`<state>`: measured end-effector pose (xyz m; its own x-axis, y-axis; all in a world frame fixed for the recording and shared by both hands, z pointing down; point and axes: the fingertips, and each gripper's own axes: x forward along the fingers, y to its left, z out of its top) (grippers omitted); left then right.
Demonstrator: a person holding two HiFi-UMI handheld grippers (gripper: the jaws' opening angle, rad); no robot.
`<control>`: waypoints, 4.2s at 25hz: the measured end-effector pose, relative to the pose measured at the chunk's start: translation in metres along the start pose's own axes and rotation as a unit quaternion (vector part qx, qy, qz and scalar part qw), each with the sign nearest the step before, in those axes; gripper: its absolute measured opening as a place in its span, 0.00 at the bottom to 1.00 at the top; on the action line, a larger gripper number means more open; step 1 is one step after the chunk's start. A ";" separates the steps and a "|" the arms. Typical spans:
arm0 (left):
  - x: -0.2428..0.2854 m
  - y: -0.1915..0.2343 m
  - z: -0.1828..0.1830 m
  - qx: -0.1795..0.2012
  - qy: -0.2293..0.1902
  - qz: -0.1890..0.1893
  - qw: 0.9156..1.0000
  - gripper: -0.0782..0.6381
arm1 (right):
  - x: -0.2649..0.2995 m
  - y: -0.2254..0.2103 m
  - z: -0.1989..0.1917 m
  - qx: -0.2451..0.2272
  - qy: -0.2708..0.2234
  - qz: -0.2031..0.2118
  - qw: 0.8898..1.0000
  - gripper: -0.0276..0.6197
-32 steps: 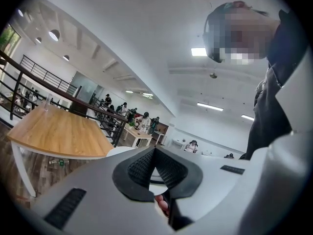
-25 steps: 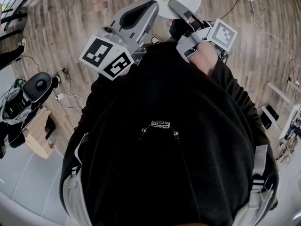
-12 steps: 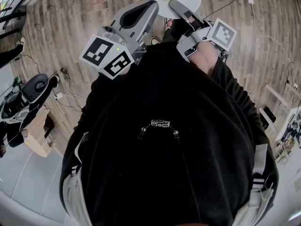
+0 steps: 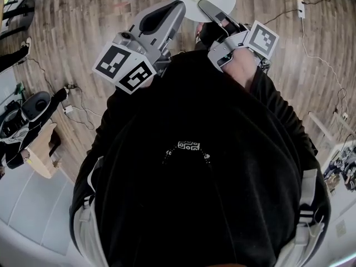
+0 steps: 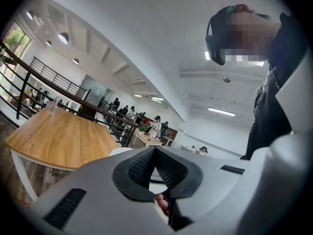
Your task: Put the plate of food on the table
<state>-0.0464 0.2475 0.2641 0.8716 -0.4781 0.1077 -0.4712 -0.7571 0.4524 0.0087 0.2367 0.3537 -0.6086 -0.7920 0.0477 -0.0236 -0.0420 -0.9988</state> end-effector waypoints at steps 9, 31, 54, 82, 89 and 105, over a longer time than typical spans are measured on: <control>0.063 0.054 0.026 0.028 -0.017 0.067 0.997 0.12 | 0.033 -0.002 0.067 0.012 0.013 -0.006 1.000 0.08; 0.142 0.086 0.045 0.131 0.006 0.129 0.983 0.12 | 0.081 -0.013 0.109 -0.001 0.049 0.006 0.999 0.08; 0.166 0.211 0.120 0.148 0.007 0.040 0.988 0.12 | 0.228 -0.005 0.155 -0.017 -0.016 -0.003 1.000 0.08; 0.191 0.340 0.179 0.126 -0.002 0.042 0.991 0.12 | 0.373 0.002 0.201 -0.007 -0.015 0.003 1.000 0.08; 0.226 0.366 0.199 0.121 -0.004 0.070 0.990 0.12 | 0.400 0.007 0.240 -0.004 0.017 0.007 1.000 0.08; 0.286 0.387 0.196 0.089 0.003 0.105 0.990 0.12 | 0.414 -0.012 0.304 0.015 0.052 0.006 0.999 0.08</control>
<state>-0.0060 -0.2688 0.2965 0.7523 -0.6316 0.1876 -0.6583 -0.7081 0.2555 -0.0021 -0.2756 0.3873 -0.6877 -0.7252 0.0337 0.0066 -0.0527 -0.9986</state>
